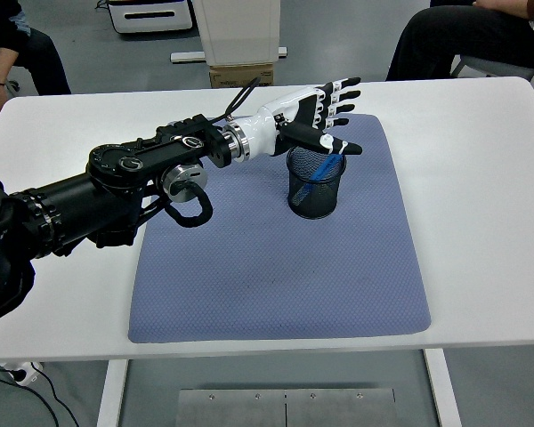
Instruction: Left hand places marker in pen holder
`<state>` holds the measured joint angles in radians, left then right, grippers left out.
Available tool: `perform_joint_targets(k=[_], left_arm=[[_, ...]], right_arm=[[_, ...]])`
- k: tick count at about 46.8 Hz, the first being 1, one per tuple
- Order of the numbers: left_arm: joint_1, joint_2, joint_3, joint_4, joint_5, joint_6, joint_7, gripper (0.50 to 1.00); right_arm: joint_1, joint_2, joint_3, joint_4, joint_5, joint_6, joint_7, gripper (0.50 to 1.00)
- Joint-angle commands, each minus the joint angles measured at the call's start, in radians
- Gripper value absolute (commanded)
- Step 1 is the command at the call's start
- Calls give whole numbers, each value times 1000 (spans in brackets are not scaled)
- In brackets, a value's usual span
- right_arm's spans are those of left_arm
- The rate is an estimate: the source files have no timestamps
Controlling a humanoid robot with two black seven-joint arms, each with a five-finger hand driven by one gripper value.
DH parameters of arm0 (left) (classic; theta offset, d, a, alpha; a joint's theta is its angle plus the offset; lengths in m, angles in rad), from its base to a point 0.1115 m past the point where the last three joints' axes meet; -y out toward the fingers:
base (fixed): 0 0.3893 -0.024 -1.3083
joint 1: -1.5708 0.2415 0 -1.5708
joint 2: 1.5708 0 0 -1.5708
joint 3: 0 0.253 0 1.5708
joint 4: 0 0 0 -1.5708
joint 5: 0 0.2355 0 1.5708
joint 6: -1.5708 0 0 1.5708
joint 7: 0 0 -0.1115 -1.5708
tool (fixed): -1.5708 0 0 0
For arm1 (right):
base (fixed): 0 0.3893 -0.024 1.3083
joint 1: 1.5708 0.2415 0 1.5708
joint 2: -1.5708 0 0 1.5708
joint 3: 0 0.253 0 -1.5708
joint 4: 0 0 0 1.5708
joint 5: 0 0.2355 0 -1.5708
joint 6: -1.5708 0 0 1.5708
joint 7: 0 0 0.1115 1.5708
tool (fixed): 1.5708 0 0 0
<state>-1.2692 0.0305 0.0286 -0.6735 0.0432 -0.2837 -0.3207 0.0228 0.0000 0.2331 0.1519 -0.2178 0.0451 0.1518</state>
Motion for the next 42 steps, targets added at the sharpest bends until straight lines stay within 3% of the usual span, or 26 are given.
perform_joint_targets(k=[1,12,27,34,42], left_arm=[[-4,6,-35,0,0,9,0,1000],[1,77,-84,2,-2,18,2,1000],[57,287,-147,3,-3,15,-3,1000],[218,377,-324,18,-77,5,-63,1000],[359,433,-435,17,-82,-61,-63,1000]], right_arm=[[0,0,0,0,0,-1,0,1000],[0,0,0,0,0,1,0,1000],[0,0,0,0,0,-1,0,1000],[0,0,0,0,0,-1,0,1000],[0,0,0,0,1,-1,0,1000]])
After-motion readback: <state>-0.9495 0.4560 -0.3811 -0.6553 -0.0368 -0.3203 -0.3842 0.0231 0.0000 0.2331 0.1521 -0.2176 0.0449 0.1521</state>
